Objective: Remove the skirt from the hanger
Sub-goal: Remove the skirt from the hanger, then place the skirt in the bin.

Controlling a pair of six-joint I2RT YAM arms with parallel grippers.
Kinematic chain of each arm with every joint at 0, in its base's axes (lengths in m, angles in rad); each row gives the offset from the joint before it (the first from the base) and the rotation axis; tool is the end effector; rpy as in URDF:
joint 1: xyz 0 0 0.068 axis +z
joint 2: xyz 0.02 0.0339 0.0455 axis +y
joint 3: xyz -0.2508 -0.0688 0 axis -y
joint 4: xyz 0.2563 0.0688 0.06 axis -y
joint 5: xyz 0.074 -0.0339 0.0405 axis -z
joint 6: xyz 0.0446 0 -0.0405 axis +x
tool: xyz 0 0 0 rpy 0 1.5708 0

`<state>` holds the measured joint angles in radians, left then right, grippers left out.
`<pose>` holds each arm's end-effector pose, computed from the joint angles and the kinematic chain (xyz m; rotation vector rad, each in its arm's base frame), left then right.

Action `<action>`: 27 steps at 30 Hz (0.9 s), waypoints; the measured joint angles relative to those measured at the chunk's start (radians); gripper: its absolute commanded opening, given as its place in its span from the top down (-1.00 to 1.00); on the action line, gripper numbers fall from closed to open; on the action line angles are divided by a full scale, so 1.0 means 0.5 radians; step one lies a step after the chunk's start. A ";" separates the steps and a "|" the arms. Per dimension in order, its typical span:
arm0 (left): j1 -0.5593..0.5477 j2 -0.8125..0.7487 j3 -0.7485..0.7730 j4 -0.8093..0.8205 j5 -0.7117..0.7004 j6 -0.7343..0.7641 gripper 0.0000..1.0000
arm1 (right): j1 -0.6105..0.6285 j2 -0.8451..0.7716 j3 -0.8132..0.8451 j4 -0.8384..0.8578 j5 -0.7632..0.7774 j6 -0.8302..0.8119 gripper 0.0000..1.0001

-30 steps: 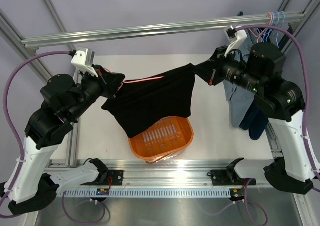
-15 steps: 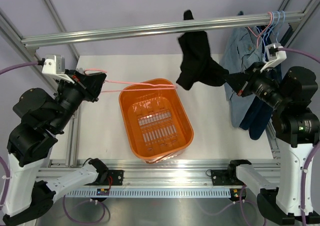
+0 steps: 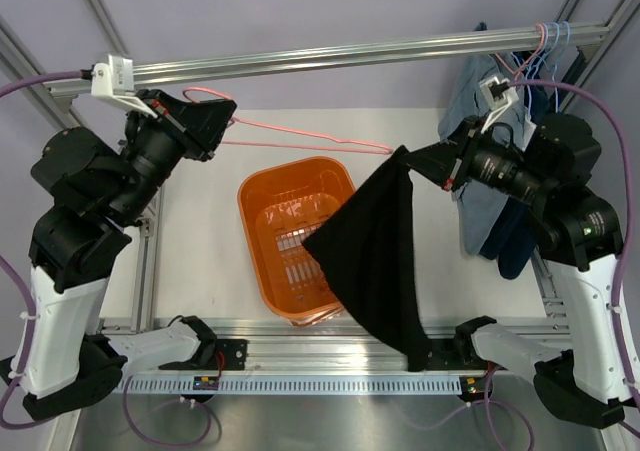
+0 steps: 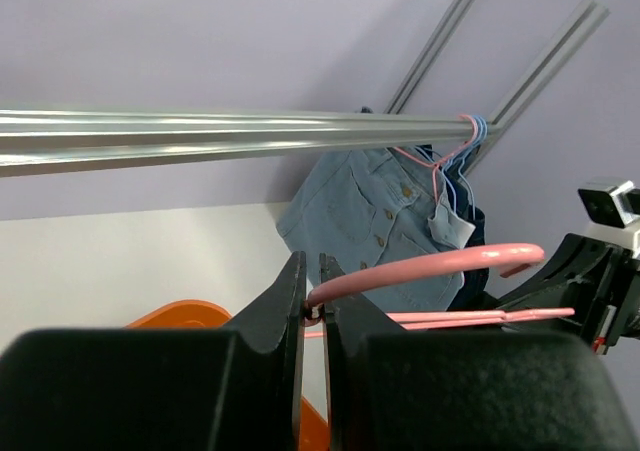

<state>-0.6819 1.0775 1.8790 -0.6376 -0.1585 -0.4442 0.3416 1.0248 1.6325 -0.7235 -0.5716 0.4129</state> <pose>0.1231 -0.0909 0.5795 0.0372 1.4591 -0.8169 0.1584 0.0819 0.5106 -0.3887 1.7362 1.0348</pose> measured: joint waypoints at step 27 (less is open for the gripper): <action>0.001 -0.316 0.036 0.113 -0.259 -0.017 1.00 | 0.697 0.917 0.542 0.220 0.305 0.077 0.03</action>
<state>-0.6815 0.9195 1.8969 -0.5812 -0.2878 -0.4526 0.6903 1.4834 1.9038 -0.6136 -0.4191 0.4515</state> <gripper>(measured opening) 0.089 0.083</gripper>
